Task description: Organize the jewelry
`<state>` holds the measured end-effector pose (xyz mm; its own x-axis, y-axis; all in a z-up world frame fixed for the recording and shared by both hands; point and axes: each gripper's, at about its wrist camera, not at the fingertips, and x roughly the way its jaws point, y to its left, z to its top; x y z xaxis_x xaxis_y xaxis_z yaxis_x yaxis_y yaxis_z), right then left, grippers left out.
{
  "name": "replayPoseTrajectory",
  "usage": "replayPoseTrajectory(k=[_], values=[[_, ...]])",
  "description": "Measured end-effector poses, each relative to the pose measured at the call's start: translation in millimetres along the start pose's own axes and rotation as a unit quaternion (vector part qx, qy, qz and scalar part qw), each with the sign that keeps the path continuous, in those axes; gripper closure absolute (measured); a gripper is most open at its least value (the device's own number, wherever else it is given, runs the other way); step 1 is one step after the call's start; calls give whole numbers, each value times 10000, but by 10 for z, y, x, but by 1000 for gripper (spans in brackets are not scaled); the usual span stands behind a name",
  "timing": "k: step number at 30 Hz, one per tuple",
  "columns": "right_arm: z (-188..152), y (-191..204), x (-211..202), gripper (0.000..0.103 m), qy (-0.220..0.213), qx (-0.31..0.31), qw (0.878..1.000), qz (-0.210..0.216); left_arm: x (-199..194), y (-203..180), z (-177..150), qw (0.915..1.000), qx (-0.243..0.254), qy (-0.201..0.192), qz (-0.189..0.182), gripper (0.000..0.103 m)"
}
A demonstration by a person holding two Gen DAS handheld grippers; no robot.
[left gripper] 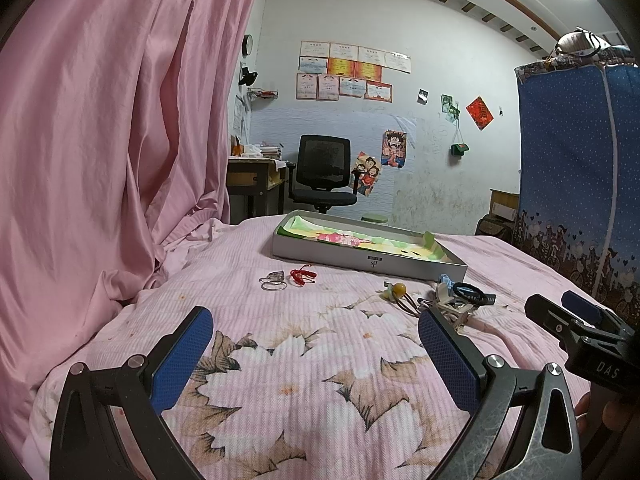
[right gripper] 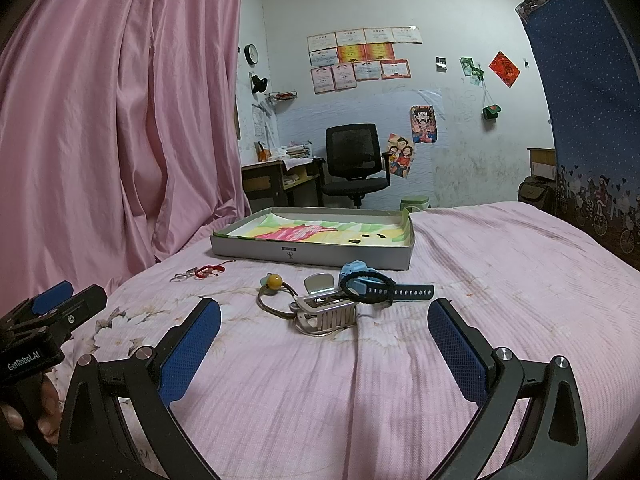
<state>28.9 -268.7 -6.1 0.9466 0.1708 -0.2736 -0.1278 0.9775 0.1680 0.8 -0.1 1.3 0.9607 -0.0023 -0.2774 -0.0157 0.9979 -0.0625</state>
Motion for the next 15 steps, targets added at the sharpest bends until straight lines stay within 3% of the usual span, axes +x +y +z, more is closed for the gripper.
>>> replayPoseTrajectory(k=[15], values=[[-1, 2, 3, 1, 5, 7, 10000, -1, -1, -1, -3, 10000, -1, -4, 3, 0]])
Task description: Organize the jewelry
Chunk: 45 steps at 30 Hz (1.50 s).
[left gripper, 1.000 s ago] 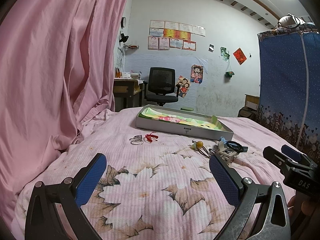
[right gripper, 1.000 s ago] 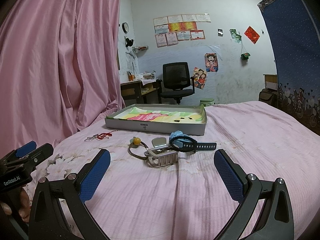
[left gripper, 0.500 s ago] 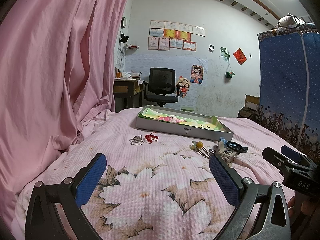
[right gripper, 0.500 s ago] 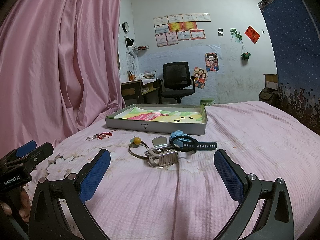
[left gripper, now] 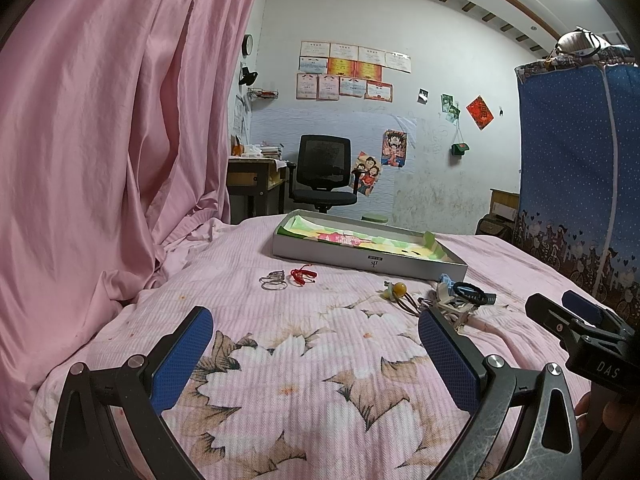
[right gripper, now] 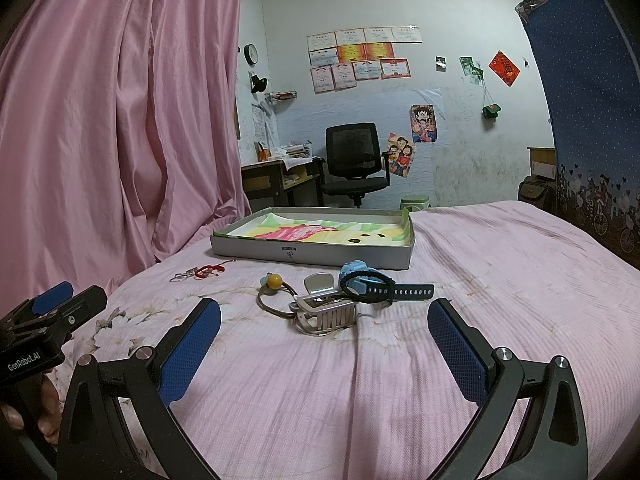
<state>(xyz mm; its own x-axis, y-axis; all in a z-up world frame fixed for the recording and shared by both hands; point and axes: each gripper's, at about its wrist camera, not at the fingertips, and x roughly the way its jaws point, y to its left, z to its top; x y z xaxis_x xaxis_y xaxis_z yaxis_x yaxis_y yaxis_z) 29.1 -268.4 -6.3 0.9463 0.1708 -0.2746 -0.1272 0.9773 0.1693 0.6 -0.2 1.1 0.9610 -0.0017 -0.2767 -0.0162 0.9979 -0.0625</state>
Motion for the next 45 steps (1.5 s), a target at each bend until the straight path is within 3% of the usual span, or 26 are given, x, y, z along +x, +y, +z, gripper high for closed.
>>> replayPoseTrajectory(k=[20, 33, 39, 45], values=[[-2, -5, 10, 1, -9, 14, 10000, -20, 0, -1, -1, 10000, -2, 0, 1, 0], [150, -107, -73, 1, -269, 226, 9993, -84, -23, 108, 113, 10000, -85, -15, 37, 0], [280, -194, 75, 1, -163, 109, 9998, 15, 105, 65, 269, 10000, -55, 17, -46, 0], [438, -309, 414, 1, 248, -88, 9995, 169, 396, -58, 392, 9994, 41, 244, -233, 0]])
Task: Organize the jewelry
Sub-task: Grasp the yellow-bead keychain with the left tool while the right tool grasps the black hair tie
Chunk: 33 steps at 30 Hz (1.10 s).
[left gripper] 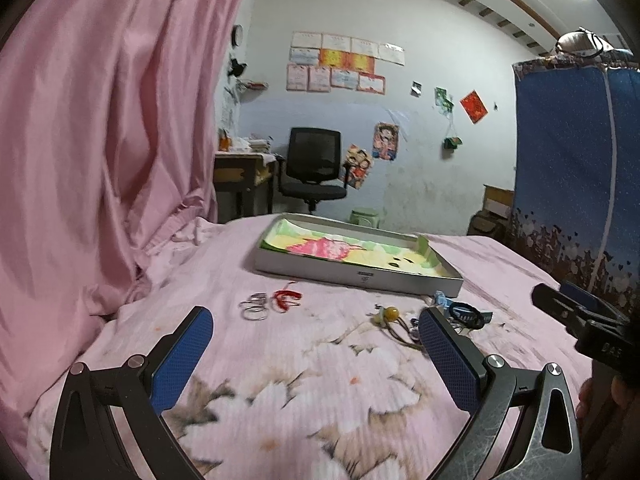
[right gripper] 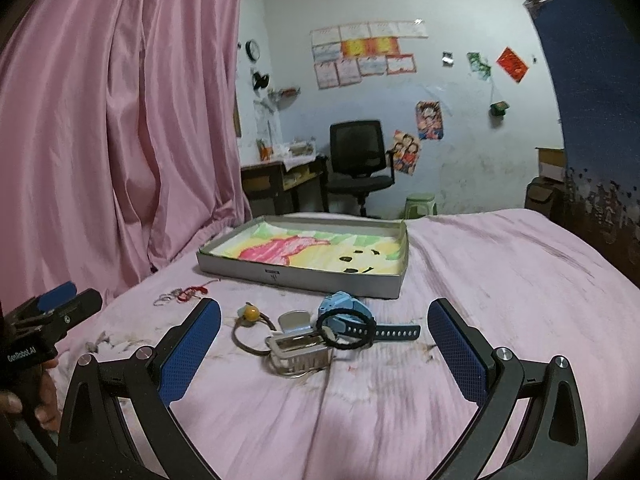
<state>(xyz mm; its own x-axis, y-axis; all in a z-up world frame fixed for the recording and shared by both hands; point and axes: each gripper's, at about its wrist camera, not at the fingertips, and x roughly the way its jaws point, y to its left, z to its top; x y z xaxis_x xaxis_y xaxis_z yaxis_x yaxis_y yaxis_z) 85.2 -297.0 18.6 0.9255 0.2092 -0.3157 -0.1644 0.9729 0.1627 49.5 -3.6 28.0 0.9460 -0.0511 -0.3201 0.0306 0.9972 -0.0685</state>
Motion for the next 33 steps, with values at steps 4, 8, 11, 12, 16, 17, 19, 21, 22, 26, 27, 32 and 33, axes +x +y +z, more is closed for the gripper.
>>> replayPoseTrajectory(k=[4, 8, 11, 12, 16, 17, 19, 21, 22, 26, 27, 32, 33], values=[[46, -47, 210, 1, 175, -152, 9997, -48, 249, -122, 58, 9998, 111, 167, -94, 0], [83, -76, 371, 1, 293, -339, 9989, -131, 536, -201, 90, 9988, 123, 438, -164, 0], [99, -135, 498, 1, 461, -265, 9985, -106, 735, -225, 102, 9976, 38, 642, -255, 0], [98, -168, 536, 2, 516, -202, 9984, -90, 826, -237, 106, 9967, -4, 757, -297, 0], [51, -296, 700, 24, 860, 99, 9962, 37, 1114, -310, 86, 9915, 66, 1232, -417, 4], [20, -339, 757, 33, 1016, 233, 9945, 78, 1148, -312, 74, 9904, 75, 1308, -448, 6], [-50, -402, 861, 42, 1257, 450, 9909, 141, 1292, -355, 44, 9856, 103, 1598, -546, 22], [-120, -459, 943, 48, 1519, 645, 9861, 199, 1413, -380, 18, 9807, 94, 1836, -663, 34], [-138, -464, 971, 53, 1593, 699, 9845, 233, 1473, -396, 1, 9777, 62, 1964, -746, 41], [-227, -460, 1069, 59, 1909, 815, 9776, 351, 1648, -424, -67, 9661, -49, 2386, -985, 56], [-239, -466, 1091, 59, 1943, 808, 9770, 351, 1690, -423, -86, 9638, -77, 2458, -1026, 56], [-320, -525, 1193, 72, 2167, 1046, 9695, 475, 1779, -464, -147, 9589, -111, 2585, -1167, 58], [-350, -536, 1215, 74, 2216, 1114, 9674, 506, 1776, -481, -158, 9590, -71, 2586, -1157, 59]])
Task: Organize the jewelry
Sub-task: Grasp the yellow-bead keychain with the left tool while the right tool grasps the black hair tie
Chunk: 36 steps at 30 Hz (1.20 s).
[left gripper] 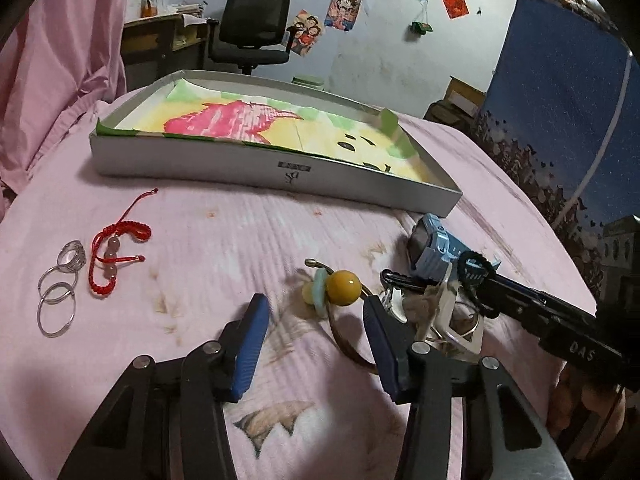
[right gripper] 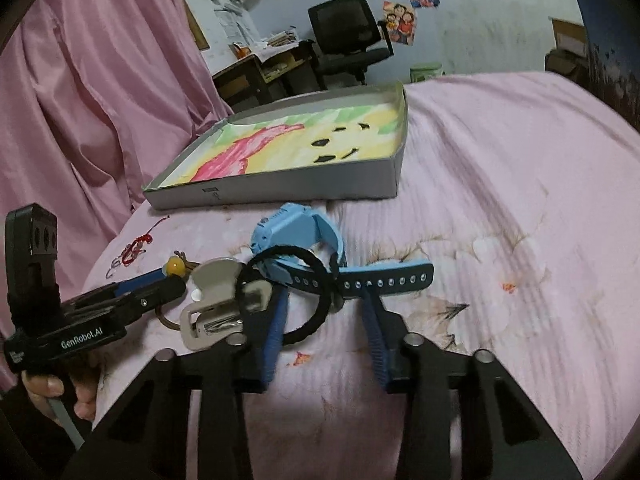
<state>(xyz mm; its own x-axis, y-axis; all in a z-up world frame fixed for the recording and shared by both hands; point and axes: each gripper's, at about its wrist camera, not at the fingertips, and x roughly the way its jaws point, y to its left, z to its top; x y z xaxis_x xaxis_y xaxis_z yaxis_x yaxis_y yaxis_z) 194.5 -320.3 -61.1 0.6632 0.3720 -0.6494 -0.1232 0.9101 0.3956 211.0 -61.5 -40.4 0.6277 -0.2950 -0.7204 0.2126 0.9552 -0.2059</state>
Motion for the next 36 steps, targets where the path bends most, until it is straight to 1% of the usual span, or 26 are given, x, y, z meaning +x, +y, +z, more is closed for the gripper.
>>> replayPoseTrajectory(k=[2, 4, 6, 7, 8, 9, 10, 12, 13, 17, 19, 23, 27, 32, 36], values=[[-8, -7, 20, 84, 50, 66, 9999, 71, 14, -18, -2, 10000, 47, 32, 27, 66], [-19, -2, 21, 91, 57, 91, 9999, 131, 33, -33, -1, 9999, 72, 86, 54, 71], [-28, -8, 27, 94, 48, 107, 9998, 170, 25, -30, -8, 9999, 63, 97, 14, 78], [-35, -9, 25, 97, 24, 111, 9997, 203, 16, -26, -15, 9999, 41, 88, -34, 84], [-35, -8, 25, 98, 9, 109, 9996, 248, 10, -14, -25, 10000, 23, 78, -55, 87], [-38, -5, 25, 98, -3, 107, 9995, 288, -4, -5, -38, 10000, -13, 55, -76, 95], [-36, -25, 1, 98, -15, 111, 9994, 321, -16, 2, -52, 9999, -56, 36, -92, 96], [-34, -11, -51, 99, -111, 79, 9992, 368, -57, 1, -73, 9999, -110, -36, -74, 96], [-33, -2, -84, 102, -165, 56, 9991, 377, -80, -7, -83, 9999, -114, -70, -53, 97], [-28, 35, -240, 102, -417, -34, 9982, 419, -297, -85, -123, 9990, -90, -438, -14, 97], [-22, 29, -262, 102, -412, -17, 9984, 397, -392, -131, -134, 9985, -48, -550, -12, 97], [-51, -19, -232, 102, -263, 100, 9985, 461, -409, -165, -177, 9989, -15, -464, -15, 97], [-90, -2, -149, 102, -45, 37, 9995, 320, -370, -140, -231, 9993, -125, -351, -57, 97], [-106, -10, -40, 102, 151, 35, 9997, 214, -347, -115, -277, 9993, -190, -303, -86, 97], [-119, -10, 16, 102, 229, 41, 9996, 171, -336, -118, -288, 9993, -185, -291, -106, 97]])
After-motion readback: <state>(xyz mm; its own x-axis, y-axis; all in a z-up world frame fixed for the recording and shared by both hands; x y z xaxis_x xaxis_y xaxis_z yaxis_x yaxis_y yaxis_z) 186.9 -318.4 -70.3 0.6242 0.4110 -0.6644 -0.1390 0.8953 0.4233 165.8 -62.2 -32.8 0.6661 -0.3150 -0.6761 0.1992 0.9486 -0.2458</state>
